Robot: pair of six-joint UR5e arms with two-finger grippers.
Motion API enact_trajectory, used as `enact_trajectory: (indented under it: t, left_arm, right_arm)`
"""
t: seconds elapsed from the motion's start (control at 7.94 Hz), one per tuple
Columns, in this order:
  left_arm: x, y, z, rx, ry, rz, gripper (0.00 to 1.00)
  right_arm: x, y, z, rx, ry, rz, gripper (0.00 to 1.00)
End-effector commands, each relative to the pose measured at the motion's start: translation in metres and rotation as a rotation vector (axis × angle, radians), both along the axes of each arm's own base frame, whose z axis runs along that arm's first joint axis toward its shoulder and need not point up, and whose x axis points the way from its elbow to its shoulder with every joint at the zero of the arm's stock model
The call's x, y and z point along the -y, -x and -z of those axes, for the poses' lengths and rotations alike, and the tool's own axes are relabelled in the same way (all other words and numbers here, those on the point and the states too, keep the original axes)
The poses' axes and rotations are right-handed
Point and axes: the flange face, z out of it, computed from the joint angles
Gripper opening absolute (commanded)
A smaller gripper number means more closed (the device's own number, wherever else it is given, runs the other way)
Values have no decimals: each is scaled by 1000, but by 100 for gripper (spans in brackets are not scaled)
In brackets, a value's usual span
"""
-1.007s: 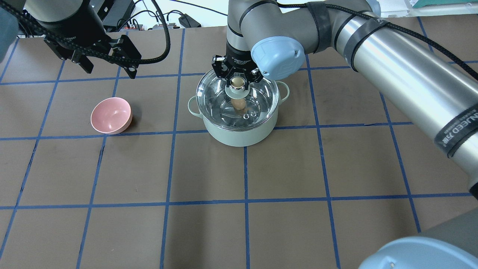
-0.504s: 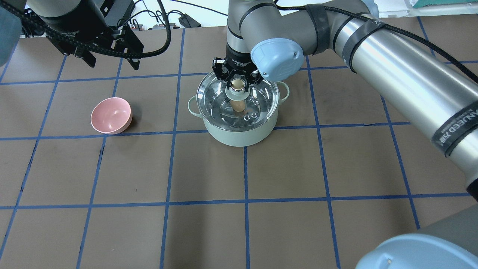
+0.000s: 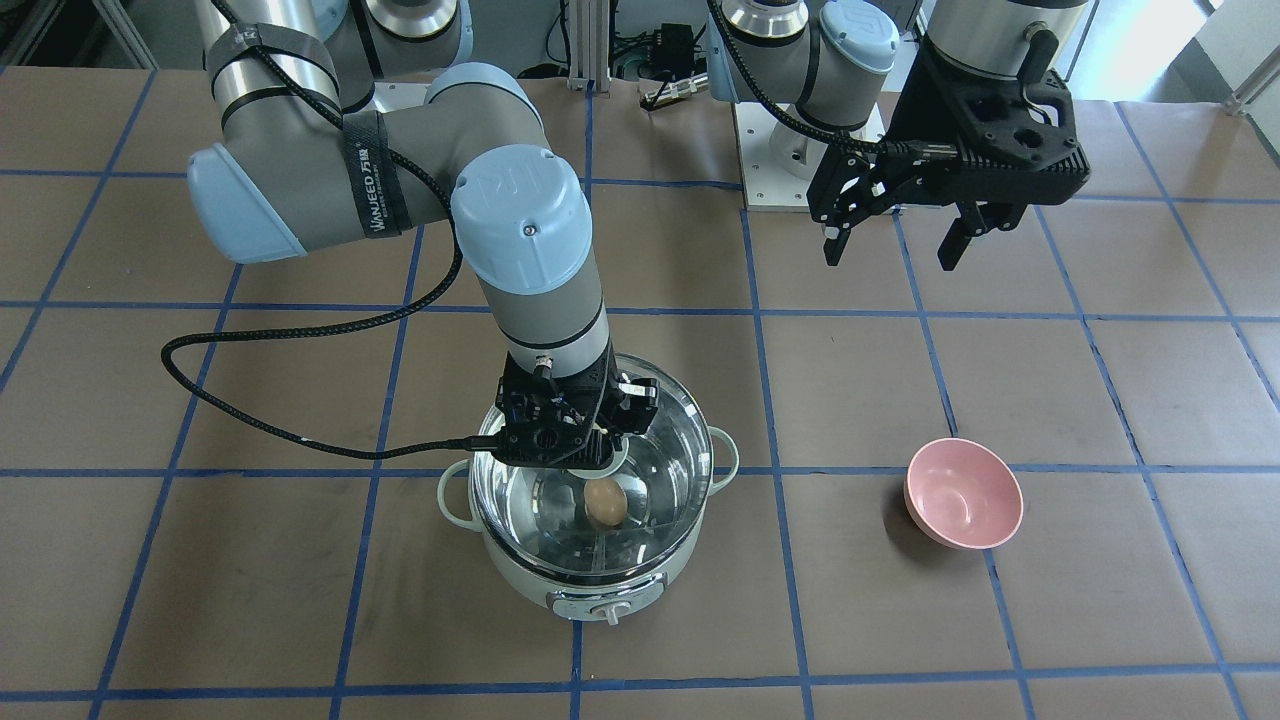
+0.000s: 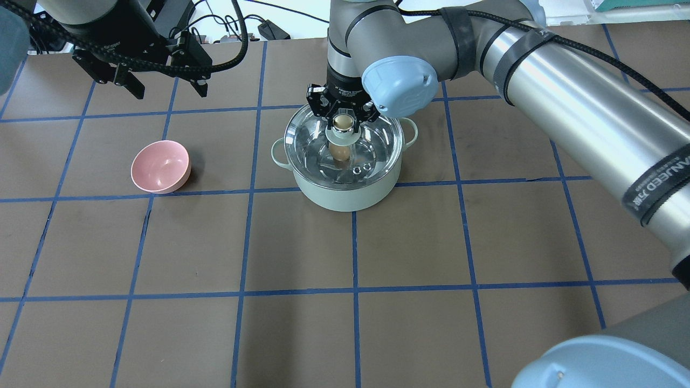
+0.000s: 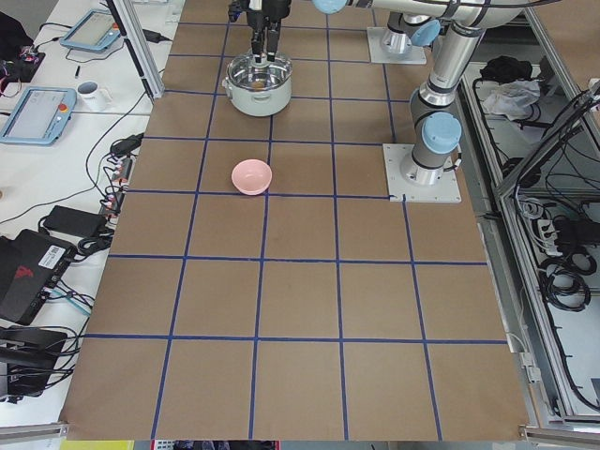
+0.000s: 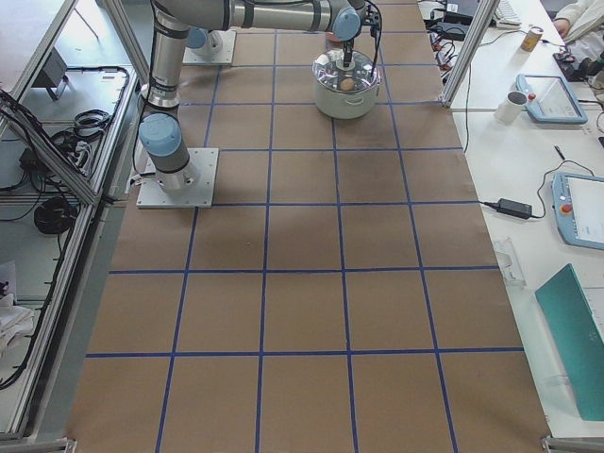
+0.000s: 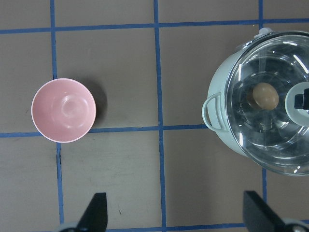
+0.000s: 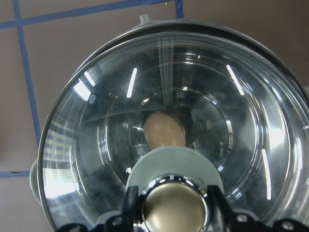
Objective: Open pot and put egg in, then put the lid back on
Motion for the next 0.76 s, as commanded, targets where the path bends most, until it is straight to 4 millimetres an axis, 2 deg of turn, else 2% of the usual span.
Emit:
enact_trajectory:
  t: [0.0, 0.63]
  left_arm:
    - [0, 0, 0, 3, -2, -1, 100]
    - [-1, 0, 0, 5, -5, -1, 100]
  right_arm:
    - [0, 0, 0, 0, 2, -4, 0]
    - [3, 0, 1, 7, 26, -22, 0]
